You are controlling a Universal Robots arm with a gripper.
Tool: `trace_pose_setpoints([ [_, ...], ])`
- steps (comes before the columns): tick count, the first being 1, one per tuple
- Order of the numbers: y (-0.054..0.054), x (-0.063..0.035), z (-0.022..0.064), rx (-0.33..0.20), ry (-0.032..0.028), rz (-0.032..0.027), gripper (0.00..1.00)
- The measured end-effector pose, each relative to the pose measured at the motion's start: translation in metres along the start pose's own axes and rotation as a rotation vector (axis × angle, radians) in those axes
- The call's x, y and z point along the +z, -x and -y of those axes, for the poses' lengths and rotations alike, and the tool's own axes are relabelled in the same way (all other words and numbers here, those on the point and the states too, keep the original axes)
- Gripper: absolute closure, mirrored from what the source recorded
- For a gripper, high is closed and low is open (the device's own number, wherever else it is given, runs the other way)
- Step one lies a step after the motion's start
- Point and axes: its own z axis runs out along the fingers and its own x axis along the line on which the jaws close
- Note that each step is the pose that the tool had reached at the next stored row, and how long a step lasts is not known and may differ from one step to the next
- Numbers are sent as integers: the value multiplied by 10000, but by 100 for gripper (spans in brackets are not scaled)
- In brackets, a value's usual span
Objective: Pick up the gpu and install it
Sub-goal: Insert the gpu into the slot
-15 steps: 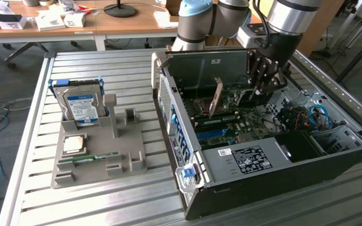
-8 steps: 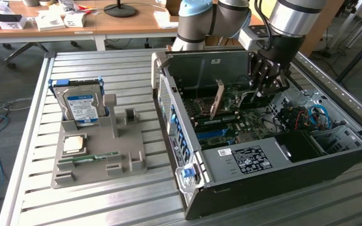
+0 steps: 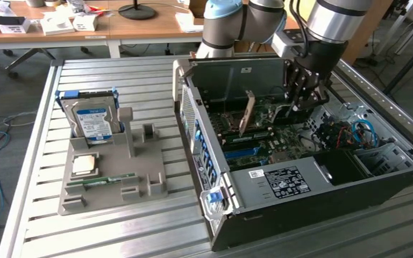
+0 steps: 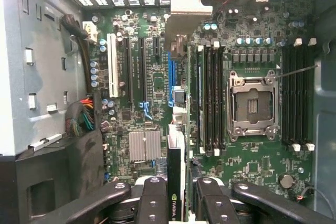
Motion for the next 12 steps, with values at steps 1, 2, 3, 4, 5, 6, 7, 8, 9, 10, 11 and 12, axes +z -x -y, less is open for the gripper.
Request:
trace_pose_setpoints([
  [1, 0, 6, -2, 19, -1, 4, 74],
  [2, -1, 17, -6, 36, -1, 3, 74],
  [3, -1, 34, -10, 46, -1, 2, 74],
  [4, -2, 53, -16, 60, -1, 0, 74],
  [5, -3, 71, -22, 76, -1, 1, 74],
  [6, -3, 88, -27, 90, -1, 0, 74],
  [7, -4, 104, -32, 105, -1, 0, 74],
  [8, -4, 120, -36, 119, -1, 0, 74],
  [9, -5, 133, -41, 131, -1, -1, 74],
  [10, -5, 143, -45, 137, -2, 1, 74],
  [11, -5, 144, -46, 137, -1, -1, 74],
  [12, -5, 143, -46, 136, -1, -2, 74],
])
